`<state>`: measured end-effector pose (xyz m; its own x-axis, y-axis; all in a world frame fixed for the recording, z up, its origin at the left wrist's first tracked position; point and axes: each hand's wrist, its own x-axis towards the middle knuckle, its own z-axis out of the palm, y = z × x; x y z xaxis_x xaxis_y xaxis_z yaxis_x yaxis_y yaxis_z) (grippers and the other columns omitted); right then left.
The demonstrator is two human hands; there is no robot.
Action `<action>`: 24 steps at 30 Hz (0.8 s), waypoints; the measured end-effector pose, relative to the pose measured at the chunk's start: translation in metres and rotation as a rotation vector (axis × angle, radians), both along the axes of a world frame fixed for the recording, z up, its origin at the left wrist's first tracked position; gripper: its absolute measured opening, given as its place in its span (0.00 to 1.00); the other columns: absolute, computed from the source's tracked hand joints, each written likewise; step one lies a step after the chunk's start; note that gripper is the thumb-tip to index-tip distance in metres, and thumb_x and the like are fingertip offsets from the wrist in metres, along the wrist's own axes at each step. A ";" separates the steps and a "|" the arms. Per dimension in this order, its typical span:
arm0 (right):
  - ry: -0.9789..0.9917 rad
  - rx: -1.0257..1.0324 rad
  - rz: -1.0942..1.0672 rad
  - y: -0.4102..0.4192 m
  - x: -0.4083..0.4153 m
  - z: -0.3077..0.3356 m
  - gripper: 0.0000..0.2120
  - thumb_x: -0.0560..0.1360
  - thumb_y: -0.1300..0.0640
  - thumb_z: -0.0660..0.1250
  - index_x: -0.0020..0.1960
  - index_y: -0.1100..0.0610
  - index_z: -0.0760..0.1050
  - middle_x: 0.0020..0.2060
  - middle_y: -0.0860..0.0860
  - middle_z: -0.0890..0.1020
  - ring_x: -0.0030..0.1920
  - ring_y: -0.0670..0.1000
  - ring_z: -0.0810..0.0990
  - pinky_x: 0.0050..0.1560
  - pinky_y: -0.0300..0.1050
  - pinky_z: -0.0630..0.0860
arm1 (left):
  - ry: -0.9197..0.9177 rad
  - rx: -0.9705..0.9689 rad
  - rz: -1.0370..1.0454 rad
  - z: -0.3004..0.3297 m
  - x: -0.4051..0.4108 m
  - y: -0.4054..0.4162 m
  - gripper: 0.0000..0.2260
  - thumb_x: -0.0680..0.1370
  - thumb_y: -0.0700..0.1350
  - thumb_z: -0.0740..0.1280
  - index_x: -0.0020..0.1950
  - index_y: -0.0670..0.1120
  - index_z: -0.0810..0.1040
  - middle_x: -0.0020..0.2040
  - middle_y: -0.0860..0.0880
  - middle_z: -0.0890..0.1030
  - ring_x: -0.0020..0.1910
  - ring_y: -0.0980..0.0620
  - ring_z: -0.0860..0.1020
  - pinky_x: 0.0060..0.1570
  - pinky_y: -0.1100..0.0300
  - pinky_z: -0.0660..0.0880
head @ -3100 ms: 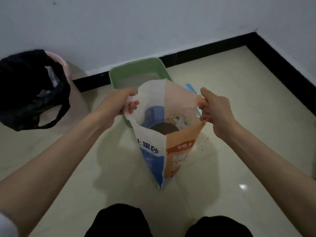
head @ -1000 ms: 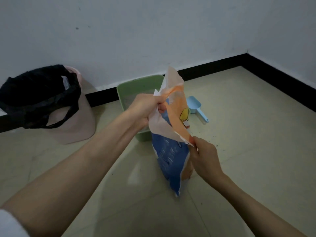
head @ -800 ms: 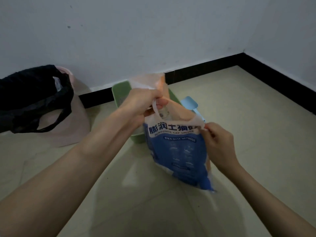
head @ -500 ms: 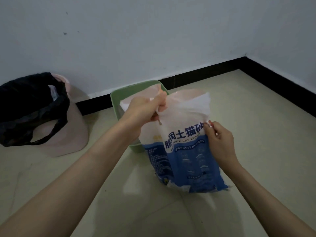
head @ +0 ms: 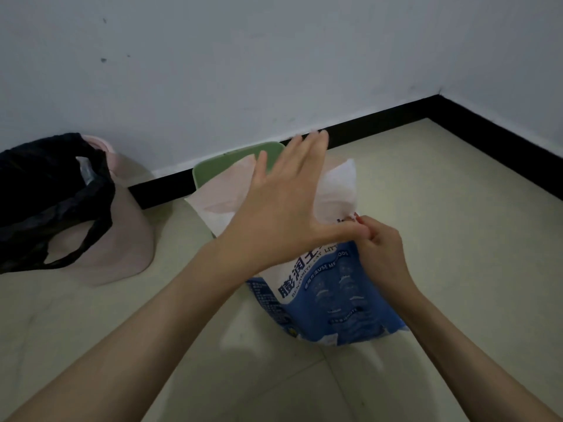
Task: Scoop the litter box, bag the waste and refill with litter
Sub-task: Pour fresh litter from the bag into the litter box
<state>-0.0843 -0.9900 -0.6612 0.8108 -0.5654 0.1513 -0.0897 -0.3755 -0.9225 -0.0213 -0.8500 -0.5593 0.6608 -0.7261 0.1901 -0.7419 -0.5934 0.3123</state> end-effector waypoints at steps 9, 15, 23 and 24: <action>0.029 -0.201 0.065 0.015 0.008 0.004 0.17 0.78 0.54 0.61 0.41 0.67 0.78 0.28 0.59 0.76 0.29 0.51 0.68 0.33 0.45 0.62 | -0.080 -0.233 0.202 -0.028 0.044 0.021 0.11 0.76 0.52 0.65 0.49 0.44 0.78 0.47 0.53 0.68 0.48 0.53 0.64 0.54 0.59 0.62; 0.022 -0.286 0.139 0.024 0.014 -0.001 0.14 0.80 0.54 0.58 0.41 0.62 0.75 0.28 0.47 0.70 0.29 0.44 0.66 0.30 0.37 0.61 | 0.037 -0.446 0.260 -0.043 0.046 0.034 0.14 0.76 0.46 0.66 0.33 0.52 0.65 0.32 0.59 0.69 0.38 0.52 0.67 0.39 0.63 0.61; 0.358 -0.202 0.249 -0.014 -0.010 -0.057 0.16 0.74 0.45 0.66 0.57 0.51 0.70 0.50 0.47 0.77 0.50 0.49 0.77 0.47 0.41 0.71 | 0.078 -0.605 0.347 -0.048 0.050 0.054 0.08 0.75 0.44 0.66 0.39 0.41 0.73 0.38 0.47 0.76 0.39 0.51 0.72 0.41 0.60 0.68; 0.391 -0.185 0.238 -0.018 -0.012 -0.064 0.19 0.73 0.44 0.66 0.59 0.52 0.70 0.52 0.47 0.77 0.51 0.50 0.77 0.49 0.43 0.71 | 0.092 -0.619 0.341 -0.049 0.051 0.054 0.08 0.75 0.44 0.66 0.38 0.43 0.72 0.37 0.49 0.75 0.39 0.51 0.72 0.42 0.56 0.68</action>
